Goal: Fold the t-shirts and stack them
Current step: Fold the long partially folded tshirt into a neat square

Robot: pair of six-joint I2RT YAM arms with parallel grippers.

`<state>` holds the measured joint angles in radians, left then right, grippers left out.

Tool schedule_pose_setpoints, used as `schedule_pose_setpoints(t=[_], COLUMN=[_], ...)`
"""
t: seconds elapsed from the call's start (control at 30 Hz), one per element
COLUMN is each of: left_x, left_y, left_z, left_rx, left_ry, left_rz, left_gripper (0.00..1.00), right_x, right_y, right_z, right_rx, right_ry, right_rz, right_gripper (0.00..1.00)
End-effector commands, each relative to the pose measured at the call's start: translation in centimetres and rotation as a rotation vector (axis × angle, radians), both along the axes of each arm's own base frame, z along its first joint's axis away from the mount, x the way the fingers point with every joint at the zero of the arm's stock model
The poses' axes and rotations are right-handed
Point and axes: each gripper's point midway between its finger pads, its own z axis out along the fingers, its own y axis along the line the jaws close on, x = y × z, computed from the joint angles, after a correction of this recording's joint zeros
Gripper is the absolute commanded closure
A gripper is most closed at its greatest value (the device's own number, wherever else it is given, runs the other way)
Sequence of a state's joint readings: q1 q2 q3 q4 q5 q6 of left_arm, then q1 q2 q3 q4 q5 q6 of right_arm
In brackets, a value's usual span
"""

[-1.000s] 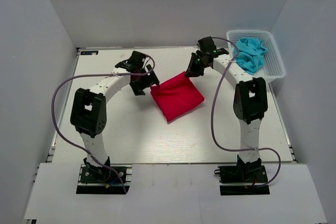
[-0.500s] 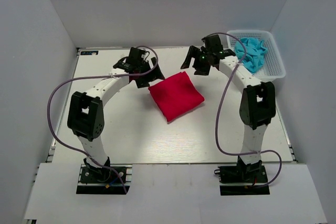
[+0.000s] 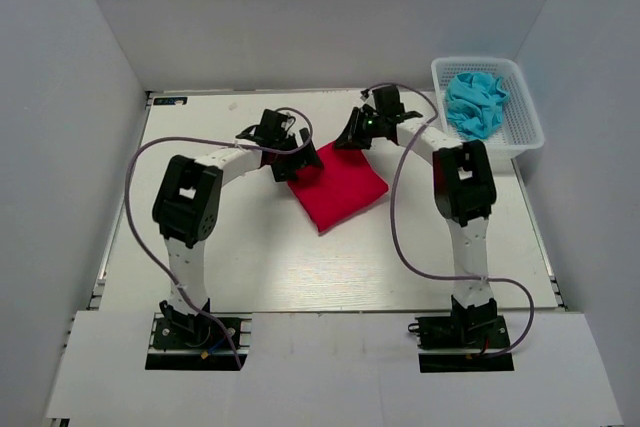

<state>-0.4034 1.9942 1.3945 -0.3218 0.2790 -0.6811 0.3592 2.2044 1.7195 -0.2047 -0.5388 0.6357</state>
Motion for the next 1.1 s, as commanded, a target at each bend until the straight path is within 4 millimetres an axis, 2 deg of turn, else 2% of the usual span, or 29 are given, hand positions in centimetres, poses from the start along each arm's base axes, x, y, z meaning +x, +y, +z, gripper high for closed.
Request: schedule_pose_setpoints(t=[0.0, 0.03, 0.1, 0.17, 0.27, 0.3, 0.33, 0.37, 0.43, 0.53, 0.57, 0.6, 0.63, 0.67, 0.7, 0.73, 0.77, 0.8, 0.83, 0.87, 0.97, 1.03, 1.07], left_x=[0.1, 0.1, 0.4, 1.4, 2.9, 3.2, 3.9, 3.8, 4.1, 4.6, 4.5, 4.3, 4.0, 3.7, 3.0, 2.8, 2.4, 1.5, 0.8, 0.3, -1.8, -2.3, -3.1], left_y=[-0.5, -0.2, 0.4, 0.6, 0.9, 1.1, 1.1, 1.8, 2.2, 2.3, 2.3, 2.4, 2.5, 2.6, 2.4, 2.7, 3.1, 3.7, 4.0, 4.3, 6.5, 7.0, 6.7], left_z=[-1.6, -2.7, -3.3, -3.1, -3.2, -3.7, -3.1, -3.0, -2.5, 1.1, 3.3, 4.3, 5.2, 6.1, 6.4, 8.3, 8.9, 8.6, 9.2, 9.1, 6.5, 5.6, 4.6], left_rx=[-0.001, 0.017, 0.031, 0.036, 0.078, 0.105, 0.113, 0.131, 0.161, 0.157, 0.14, 0.133, 0.128, 0.122, 0.121, 0.116, 0.125, 0.15, 0.15, 0.17, 0.267, 0.303, 0.318], left_ry=[0.047, 0.063, 0.071, 0.041, 0.01, 0.004, -0.008, 0.011, -0.017, -0.103, -0.147, -0.164, -0.178, -0.192, -0.195, -0.233, -0.231, -0.208, -0.209, -0.215, -0.127, -0.105, -0.081], left_rz=[-0.015, -0.007, 0.01, 0.015, 0.023, 0.008, 0.018, 0.013, 0.004, -0.01, -0.005, -0.004, -0.002, -0.001, -0.01, 0.003, 0.009, 0.007, 0.007, -0.017, -0.035, -0.057, -0.085], left_gripper=[0.0, 0.0, 0.0, 0.0, 0.0, 0.0, 0.0, 0.0, 0.0, 0.0, 0.0, 0.0, 0.0, 0.0, 0.0, 0.0, 0.0, 0.0, 0.0, 0.0, 0.0, 0.0, 0.02], right_x=[1.4, 1.2, 0.7, 0.0, -1.5, -2.8, -3.7, -4.5, -6.8, -6.9, -6.7, -6.4, -5.9, -5.4, -4.7, -4.4, -3.8, -4.0, -4.0, -4.5, -6.1, -7.1, -7.9], right_y=[0.2, -0.4, -1.5, -2.6, -3.2, -3.8, -3.3, -3.4, -3.7, -3.9, -3.9, -4.1, -4.1, -4.4, -4.4, -4.5, -4.5, -4.7, -4.7, -4.6, -4.9, -5.3, -5.9], right_z=[-2.9, -5.7, -8.5, -11.2, -12.1, -13.1, -13.2, -12.1, -12.7, -8.3, -6.6, -6.0, -4.2, -3.3, -1.3, -0.4, 0.6, 1.9, 2.6, 2.8, 4.4, 4.6, 4.8], right_rx=[0.004, -0.021, -0.076, -0.136, -0.173, -0.202, -0.205, -0.199, -0.208, -0.226, -0.233, -0.236, -0.221, -0.227, -0.216, -0.217, -0.223, -0.229, -0.226, -0.223, -0.199, -0.209, -0.219], right_ry=[0.055, 0.112, 0.152, 0.177, 0.198, 0.225, 0.221, 0.2, 0.228, 0.136, 0.093, 0.072, 0.03, 0.005, -0.044, -0.057, -0.088, -0.107, -0.118, -0.121, -0.128, -0.13, -0.127], right_rz=[-0.032, -0.046, -0.085, -0.116, -0.106, -0.109, -0.084, -0.079, -0.053, -0.045, -0.052, -0.061, -0.069, -0.088, -0.095, -0.095, -0.097, -0.09, -0.089, -0.073, -0.056, -0.048, -0.055], right_gripper=[1.0, 1.0, 1.0, 1.0, 1.0, 1.0, 1.0, 1.0, 1.0, 1.0, 0.96, 0.93, 0.9, 0.79, 0.76, 0.71, 0.58, 0.48, 0.36, 0.1, 0.1, 0.1, 0.1])
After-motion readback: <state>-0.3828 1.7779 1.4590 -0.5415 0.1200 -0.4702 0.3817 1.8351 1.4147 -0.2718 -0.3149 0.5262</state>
